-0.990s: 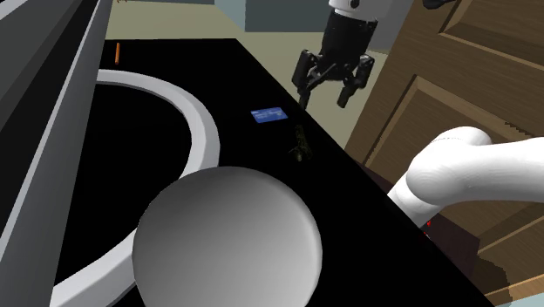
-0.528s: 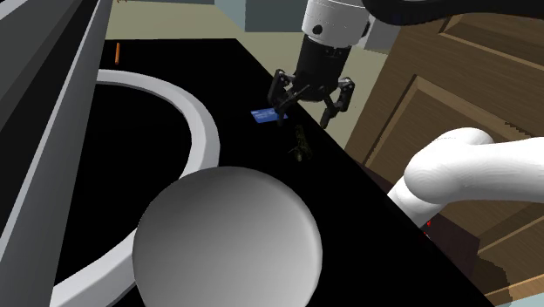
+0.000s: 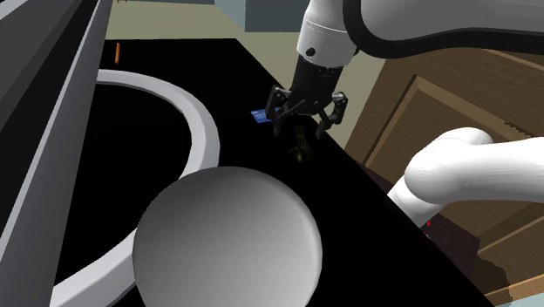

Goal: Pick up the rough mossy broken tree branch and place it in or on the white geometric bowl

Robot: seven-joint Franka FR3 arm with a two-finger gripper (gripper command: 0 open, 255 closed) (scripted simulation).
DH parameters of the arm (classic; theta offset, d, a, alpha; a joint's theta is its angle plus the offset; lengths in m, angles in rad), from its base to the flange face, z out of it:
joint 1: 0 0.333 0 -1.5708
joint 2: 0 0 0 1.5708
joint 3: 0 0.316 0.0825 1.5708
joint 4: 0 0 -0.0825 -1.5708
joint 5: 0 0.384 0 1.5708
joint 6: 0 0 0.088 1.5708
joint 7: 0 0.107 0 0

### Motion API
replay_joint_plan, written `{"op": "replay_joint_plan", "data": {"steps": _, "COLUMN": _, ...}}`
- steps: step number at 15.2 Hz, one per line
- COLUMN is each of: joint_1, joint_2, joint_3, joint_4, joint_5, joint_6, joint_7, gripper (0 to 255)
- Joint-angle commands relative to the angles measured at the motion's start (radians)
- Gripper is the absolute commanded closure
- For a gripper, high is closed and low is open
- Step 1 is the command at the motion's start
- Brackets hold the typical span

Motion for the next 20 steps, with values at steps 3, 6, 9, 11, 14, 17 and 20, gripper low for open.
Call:
{"op": "replay_joint_plan", "data": {"steps": 3, "joint_1": 0.000, "joint_2": 0.000, "joint_3": 0.000, "joint_4": -0.001, "joint_5": 0.000, "joint_6": 0.001, "joint_7": 0.000, "gripper": 0}}
{"op": "replay_joint_plan", "data": {"steps": 6, "joint_1": 0.000, "joint_2": 0.000, "joint_3": 0.000, "joint_4": -0.001, "joint_5": 0.000, "joint_6": 0.001, "joint_7": 0.000, "gripper": 255}}
{"op": "replay_joint_plan", "data": {"steps": 9, "joint_1": 0.000, "joint_2": 0.000, "joint_3": 0.000, "joint_4": -0.001, "joint_5": 0.000, "joint_6": 0.001, "joint_7": 0.000, "gripper": 255}}
{"op": "replay_joint_plan", "data": {"steps": 11, "joint_1": 0.000, "joint_2": 0.000, "joint_3": 0.000, "joint_4": -0.001, "joint_5": 0.000, "joint_6": 0.001, "joint_7": 0.000, "gripper": 255}}
{"op": "replay_joint_plan", "data": {"steps": 14, "joint_1": 0.000, "joint_2": 0.000, "joint_3": 0.000, "joint_4": -0.001, "joint_5": 0.000, "joint_6": 0.001, "joint_7": 0.000, "gripper": 255}}
{"op": "replay_joint_plan", "data": {"steps": 17, "joint_1": -0.006, "joint_2": 0.003, "joint_3": -0.017, "joint_4": 0.037, "joint_5": -0.016, "joint_6": -0.035, "joint_7": 0.004, "gripper": 255}}
{"op": "replay_joint_plan", "data": {"steps": 20, "joint_1": -0.012, "joint_2": 0.007, "joint_3": -0.033, "joint_4": 0.076, "joint_5": -0.031, "joint_6": -0.070, "joint_7": 0.008, "gripper": 255}}
